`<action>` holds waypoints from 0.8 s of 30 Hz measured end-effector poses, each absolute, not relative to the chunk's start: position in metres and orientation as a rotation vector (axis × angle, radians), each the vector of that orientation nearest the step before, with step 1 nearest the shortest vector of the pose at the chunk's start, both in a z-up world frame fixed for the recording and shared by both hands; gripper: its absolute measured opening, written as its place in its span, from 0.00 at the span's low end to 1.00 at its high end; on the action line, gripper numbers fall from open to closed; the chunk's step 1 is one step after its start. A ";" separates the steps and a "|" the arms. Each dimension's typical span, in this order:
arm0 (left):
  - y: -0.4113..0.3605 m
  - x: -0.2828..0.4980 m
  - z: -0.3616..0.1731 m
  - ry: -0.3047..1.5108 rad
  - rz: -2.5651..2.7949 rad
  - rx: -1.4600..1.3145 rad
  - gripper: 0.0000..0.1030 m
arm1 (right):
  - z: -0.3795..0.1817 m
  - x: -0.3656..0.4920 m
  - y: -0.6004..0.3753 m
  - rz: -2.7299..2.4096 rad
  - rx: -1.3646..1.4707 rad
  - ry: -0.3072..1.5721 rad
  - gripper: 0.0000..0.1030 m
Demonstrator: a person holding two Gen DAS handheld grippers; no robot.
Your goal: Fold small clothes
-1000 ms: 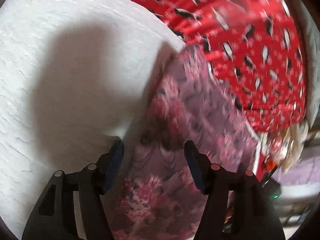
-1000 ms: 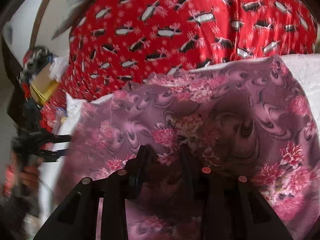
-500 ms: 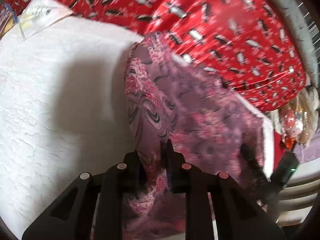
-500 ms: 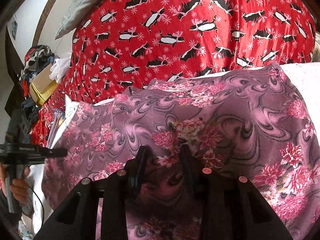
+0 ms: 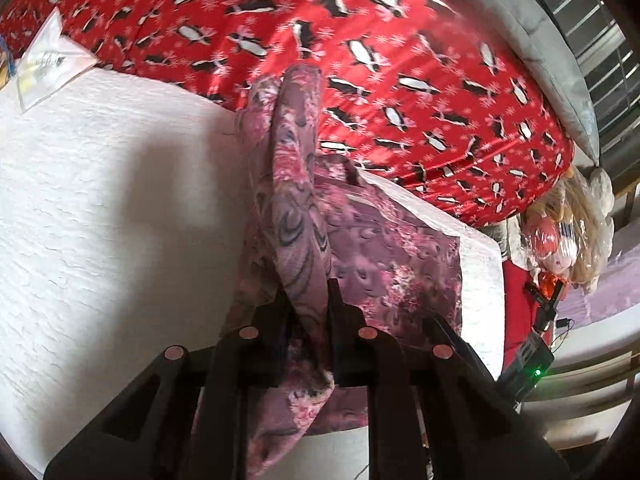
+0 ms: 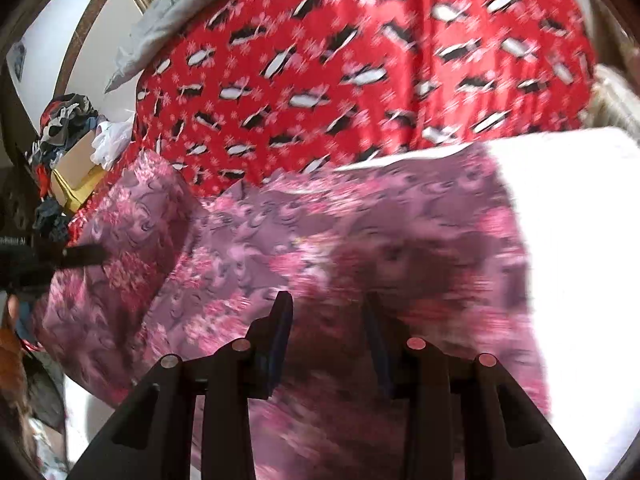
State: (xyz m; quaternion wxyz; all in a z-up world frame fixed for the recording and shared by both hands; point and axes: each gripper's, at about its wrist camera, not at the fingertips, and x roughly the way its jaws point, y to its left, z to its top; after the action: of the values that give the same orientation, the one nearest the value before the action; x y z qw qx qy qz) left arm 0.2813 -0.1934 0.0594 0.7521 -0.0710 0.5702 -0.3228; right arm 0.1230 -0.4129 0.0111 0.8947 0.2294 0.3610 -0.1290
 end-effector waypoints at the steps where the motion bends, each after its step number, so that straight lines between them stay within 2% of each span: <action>1: -0.198 0.278 0.062 1.243 -0.704 -0.150 0.12 | 0.014 0.112 -0.418 -0.288 0.467 0.736 0.39; 5: -0.213 0.265 0.073 1.242 -0.707 -0.146 0.12 | 0.012 0.081 -0.440 -0.318 0.510 0.699 0.43; 9: -0.235 0.254 0.081 1.246 -0.720 -0.132 0.12 | -0.014 0.065 -0.463 -0.305 0.637 0.709 0.47; 11: -0.249 0.249 0.082 1.259 -0.731 -0.130 0.12 | -0.021 0.052 -0.468 -0.259 0.686 0.619 0.47; 12: -0.258 0.246 0.082 1.264 -0.736 -0.123 0.11 | -0.021 0.051 -0.470 -0.252 0.696 0.611 0.47; 13: -0.264 0.244 0.082 1.266 -0.739 -0.116 0.05 | -0.021 0.050 -0.471 -0.249 0.704 0.608 0.47; 15: -0.285 0.238 0.079 1.283 -0.754 -0.096 0.05 | -0.020 0.051 -0.469 -0.252 0.692 0.607 0.47; 18: -0.313 0.228 0.066 1.297 -0.755 -0.046 0.03 | -0.020 0.049 -0.471 -0.244 0.701 0.596 0.47; 24: -0.344 0.206 -0.001 1.489 -0.726 0.016 0.03 | -0.024 0.047 -0.472 -0.224 0.725 0.569 0.47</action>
State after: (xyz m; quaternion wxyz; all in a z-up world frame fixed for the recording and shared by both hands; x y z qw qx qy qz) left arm 0.2059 -0.3437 -0.0015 0.6760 0.0073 0.6623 -0.3229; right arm 0.0467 -0.4717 -0.0238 0.8896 0.3490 0.2742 -0.1080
